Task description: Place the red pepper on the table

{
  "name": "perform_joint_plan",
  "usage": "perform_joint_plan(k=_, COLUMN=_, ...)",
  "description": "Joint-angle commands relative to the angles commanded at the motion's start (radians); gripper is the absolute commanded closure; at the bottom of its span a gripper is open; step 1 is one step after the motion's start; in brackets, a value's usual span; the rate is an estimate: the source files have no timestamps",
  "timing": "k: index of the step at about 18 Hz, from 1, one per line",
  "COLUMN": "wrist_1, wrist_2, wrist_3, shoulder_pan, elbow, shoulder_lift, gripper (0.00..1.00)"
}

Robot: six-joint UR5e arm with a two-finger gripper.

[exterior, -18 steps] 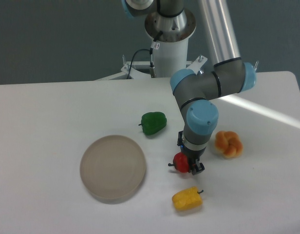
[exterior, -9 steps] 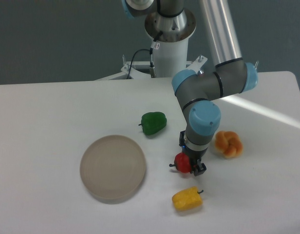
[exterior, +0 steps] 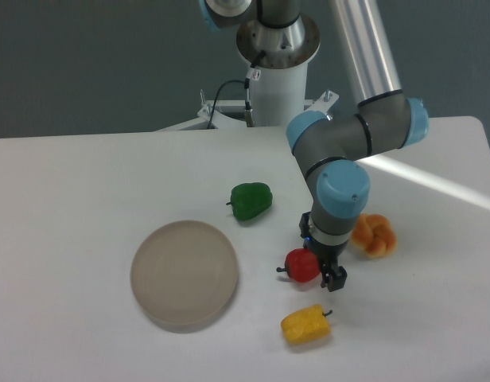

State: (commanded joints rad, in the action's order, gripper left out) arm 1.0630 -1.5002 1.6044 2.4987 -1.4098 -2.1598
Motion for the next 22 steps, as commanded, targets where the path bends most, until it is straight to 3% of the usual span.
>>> perform_joint_plan(k=6, wrist_1=0.018, wrist_2=-0.020, wrist_3=0.170, shoulder_pan=0.081, elbow=0.089, shoulder_lift=-0.015, gripper=0.05)
perform_joint_plan(k=8, wrist_1=0.049, wrist_2=-0.043, wrist_3=0.204, shoulder_pan=0.084, elbow=0.150, shoulder_lift=-0.037, gripper=0.05)
perform_joint_plan(k=15, wrist_1=0.049, wrist_2=-0.074, wrist_3=0.325, shoulder_pan=0.121, elbow=0.373, shoulder_lift=-0.161, gripper=0.05)
perform_joint_plan(k=22, wrist_1=0.045, wrist_2=-0.069, wrist_3=0.325, shoulder_pan=0.121, elbow=0.434, shoulder_lift=-0.210, gripper=0.05)
